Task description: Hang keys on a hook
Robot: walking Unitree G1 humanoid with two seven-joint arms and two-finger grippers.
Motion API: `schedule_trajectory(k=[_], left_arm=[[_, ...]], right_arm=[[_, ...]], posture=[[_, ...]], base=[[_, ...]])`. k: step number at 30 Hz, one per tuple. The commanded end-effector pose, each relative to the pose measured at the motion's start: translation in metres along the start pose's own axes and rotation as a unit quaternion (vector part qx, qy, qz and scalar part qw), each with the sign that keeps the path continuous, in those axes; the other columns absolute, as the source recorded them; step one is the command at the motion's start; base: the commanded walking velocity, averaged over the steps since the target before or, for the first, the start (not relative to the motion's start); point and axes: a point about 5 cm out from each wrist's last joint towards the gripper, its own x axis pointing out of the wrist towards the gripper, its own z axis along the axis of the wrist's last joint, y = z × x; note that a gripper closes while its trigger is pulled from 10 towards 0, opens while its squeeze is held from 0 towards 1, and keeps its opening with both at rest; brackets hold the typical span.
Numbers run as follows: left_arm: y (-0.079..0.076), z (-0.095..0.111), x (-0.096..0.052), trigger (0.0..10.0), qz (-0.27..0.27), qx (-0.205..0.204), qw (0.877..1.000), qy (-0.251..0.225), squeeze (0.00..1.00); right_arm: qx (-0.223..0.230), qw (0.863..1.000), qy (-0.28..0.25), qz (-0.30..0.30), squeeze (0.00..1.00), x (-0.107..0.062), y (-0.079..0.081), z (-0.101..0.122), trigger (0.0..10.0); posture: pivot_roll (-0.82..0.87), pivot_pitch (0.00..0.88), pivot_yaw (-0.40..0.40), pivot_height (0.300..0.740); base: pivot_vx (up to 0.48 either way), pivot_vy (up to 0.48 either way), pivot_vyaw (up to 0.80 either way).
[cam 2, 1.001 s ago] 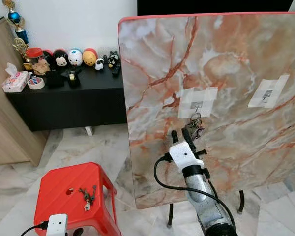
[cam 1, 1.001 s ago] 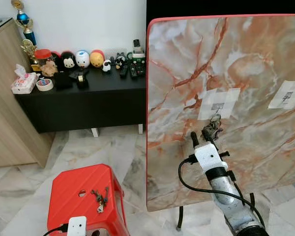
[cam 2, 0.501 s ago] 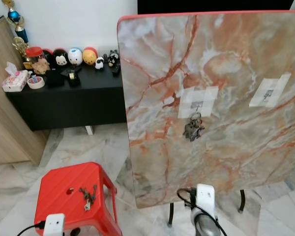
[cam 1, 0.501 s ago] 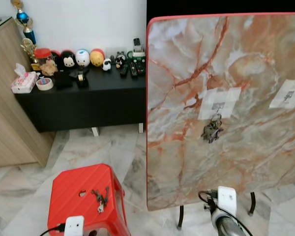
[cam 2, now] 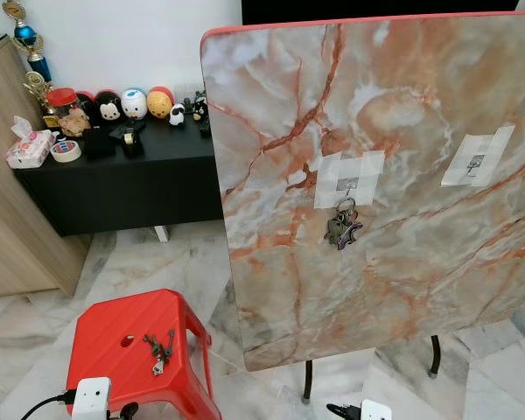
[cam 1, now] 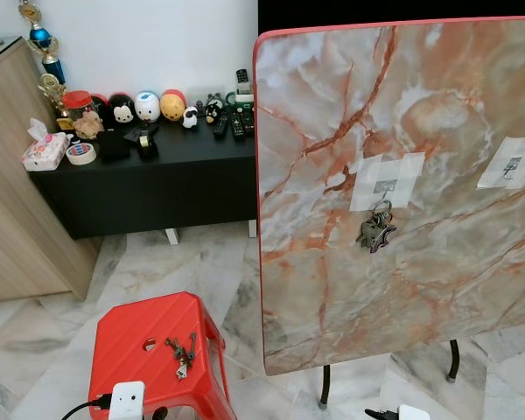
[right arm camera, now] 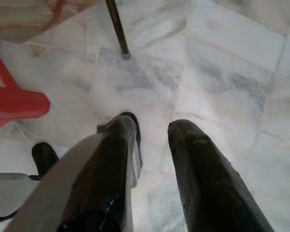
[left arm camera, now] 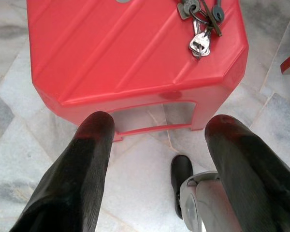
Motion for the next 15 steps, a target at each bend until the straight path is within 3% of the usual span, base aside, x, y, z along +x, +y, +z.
schedule_trajectory(k=[1,6,10,12,15], left_arm=[[0.001,0.000,0.000,10.0,-0.001,0.005,1.000,0.005,0.00],[0.002,0.002,0.001,10.0,0.002,0.001,1.000,0.002,0.00],[0.001,0.001,0.001,10.0,0.001,0.003,1.000,0.004,0.00],[0.001,0.001,0.001,10.0,0.001,0.003,1.000,0.005,0.00],[0.001,0.001,0.001,10.0,0.001,0.003,1.000,0.006,0.00]], right_arm=[[-0.012,1.000,-0.008,0.006,0.00,0.001,0.002,0.007,10.0],[-0.002,1.000,-0.010,0.007,0.00,-0.001,0.005,-0.004,10.0],[-0.044,0.999,-0.016,0.013,0.00,-0.001,0.006,-0.006,10.0],[-0.044,0.999,-0.017,0.014,0.00,-0.001,0.006,-0.006,10.0],[-0.011,1.000,-0.026,0.012,0.00,-0.003,0.003,-0.009,10.0]], posture=[[0.04,0.000,0.004,0.725],[0.04,0.000,0.010,0.725],[0.03,0.000,0.014,0.725],[0.03,0.000,0.015,0.725],[0.03,0.000,0.014,0.725]], base=[[0.000,0.000,0.00],[0.000,0.000,0.00],[0.000,0.000,0.00],[0.000,0.000,0.00],[0.000,0.000,0.43]])
